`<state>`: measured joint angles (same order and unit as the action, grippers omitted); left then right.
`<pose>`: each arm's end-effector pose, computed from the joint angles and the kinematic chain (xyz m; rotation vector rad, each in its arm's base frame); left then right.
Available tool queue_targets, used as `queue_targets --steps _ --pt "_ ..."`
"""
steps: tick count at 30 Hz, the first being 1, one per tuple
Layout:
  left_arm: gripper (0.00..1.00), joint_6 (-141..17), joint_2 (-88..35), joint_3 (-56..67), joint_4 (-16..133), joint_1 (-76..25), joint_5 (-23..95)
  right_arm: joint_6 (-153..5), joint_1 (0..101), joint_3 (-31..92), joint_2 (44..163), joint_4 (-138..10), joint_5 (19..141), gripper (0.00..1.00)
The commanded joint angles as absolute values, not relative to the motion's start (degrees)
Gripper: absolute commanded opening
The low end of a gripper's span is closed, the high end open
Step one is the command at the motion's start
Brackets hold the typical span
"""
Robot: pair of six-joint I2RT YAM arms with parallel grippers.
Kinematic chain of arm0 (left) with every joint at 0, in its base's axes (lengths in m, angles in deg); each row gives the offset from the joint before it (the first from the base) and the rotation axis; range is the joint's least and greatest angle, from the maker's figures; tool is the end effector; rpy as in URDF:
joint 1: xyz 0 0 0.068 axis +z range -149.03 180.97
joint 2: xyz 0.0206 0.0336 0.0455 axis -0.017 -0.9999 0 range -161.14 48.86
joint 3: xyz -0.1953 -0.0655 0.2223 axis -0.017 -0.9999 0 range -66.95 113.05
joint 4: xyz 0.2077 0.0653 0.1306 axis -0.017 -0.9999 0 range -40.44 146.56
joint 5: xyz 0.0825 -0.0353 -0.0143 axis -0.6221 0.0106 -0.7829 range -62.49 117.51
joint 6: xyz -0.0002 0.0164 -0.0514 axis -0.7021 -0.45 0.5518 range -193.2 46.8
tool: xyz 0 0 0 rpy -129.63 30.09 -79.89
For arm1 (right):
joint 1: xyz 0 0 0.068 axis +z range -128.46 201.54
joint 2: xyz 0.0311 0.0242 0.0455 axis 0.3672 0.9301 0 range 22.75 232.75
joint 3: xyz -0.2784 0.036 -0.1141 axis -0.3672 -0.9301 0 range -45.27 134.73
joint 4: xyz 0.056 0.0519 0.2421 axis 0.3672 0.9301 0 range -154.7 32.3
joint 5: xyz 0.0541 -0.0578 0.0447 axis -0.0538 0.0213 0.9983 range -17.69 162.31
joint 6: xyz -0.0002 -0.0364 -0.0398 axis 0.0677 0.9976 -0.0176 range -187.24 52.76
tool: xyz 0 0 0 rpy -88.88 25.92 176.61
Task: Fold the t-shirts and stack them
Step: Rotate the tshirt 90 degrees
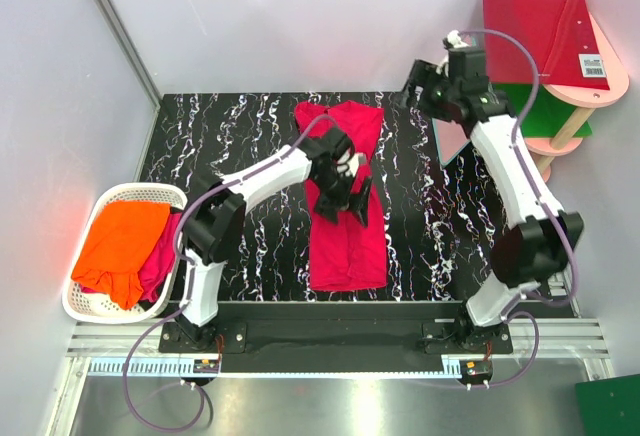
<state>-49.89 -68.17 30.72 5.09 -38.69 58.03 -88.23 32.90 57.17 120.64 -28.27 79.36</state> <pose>0.3209 -0.2896 0.2557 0.5608 2.9360 -0.9579 0.3764 0.0802 0.4266 0.1076 2.1552 0.4614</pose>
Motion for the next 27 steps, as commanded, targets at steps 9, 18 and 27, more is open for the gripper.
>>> queue_targets --steps 9,18,27 --pt "0.34 -48.07 -61.44 19.19 5.22 -40.16 54.13 -89.21 32.0 45.0 118.29 -27.34 82.94 0.87" --pt "0.49 -47.53 -64.69 19.53 7.78 -44.02 59.5 -88.77 31.83 44.21 118.2 -26.82 84.18 0.88" --pt "0.41 -48.15 -68.02 19.27 7.51 -45.52 63.19 -88.95 31.65 42.89 117.76 -26.73 84.44 0.88"
